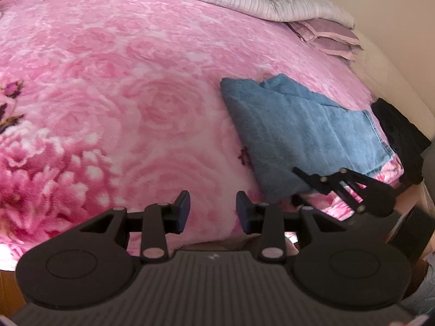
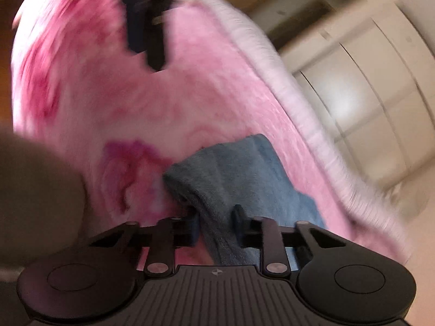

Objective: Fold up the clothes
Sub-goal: 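Grasp the folded jeans edge with the right gripper and lift it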

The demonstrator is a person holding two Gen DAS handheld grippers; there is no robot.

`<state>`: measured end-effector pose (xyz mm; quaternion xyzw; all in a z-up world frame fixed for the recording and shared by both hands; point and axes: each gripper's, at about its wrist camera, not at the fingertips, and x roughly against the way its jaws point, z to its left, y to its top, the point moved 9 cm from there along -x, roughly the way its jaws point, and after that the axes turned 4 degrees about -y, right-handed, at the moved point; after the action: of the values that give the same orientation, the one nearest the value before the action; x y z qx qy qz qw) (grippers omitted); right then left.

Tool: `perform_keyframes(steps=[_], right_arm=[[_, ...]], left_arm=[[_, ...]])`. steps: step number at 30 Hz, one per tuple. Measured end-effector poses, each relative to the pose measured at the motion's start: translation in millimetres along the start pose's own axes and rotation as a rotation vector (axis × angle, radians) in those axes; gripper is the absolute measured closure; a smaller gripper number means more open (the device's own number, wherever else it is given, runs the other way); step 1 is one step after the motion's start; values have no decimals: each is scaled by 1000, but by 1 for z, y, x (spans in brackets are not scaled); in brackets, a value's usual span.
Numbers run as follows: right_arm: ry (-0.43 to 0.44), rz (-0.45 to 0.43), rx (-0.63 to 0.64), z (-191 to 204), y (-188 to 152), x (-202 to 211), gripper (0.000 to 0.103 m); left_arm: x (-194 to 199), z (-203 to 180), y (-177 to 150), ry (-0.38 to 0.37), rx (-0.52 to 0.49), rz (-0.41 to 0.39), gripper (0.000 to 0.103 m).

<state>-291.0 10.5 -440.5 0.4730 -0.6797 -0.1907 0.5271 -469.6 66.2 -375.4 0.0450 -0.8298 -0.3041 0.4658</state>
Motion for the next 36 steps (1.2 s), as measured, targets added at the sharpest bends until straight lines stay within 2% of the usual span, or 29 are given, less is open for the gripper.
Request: perform_keyframes(steps=[3,8,13,15,16,18,20,24,29,32,36], right_arm=[[43,-24,-188,-20,9,3,88],[142,-180,-901,-150,7,56,88],[78,-316,-1343,-268,-57,101,87],[-17,-289,-1461,-301,-101,108,79],[-63,-250,-1510,-312,-122,110,68],[-142,-162,-1623,-324,-164,111,61],[-132,-162,-1690,-323,-187,118,56],[-123,-173,-1710,-317,-205,136,52],[-63,-230,-1785,-319,-204,133,51],[-53,-231,-1830,-316,-204,131,51],[-117,-200,-1873,-319,-213,117,52]], left_arm=[[3,-10,10,17,-23,-15,71],[-9,-57,34,-18,-104,-33,71],[-38,-119,52,-109,-190,-31,71],[-55,-140,55,-139,-212,-13,71],[-63,-150,56,-154,-223,-3,71],[-78,-167,55,-176,-241,16,71],[-93,-177,54,-193,-247,38,71],[-117,-192,56,-215,-251,78,71],[-139,-214,65,-253,-278,102,71],[-151,-225,73,-269,-286,105,71],[-165,-233,83,-291,-298,119,71]])
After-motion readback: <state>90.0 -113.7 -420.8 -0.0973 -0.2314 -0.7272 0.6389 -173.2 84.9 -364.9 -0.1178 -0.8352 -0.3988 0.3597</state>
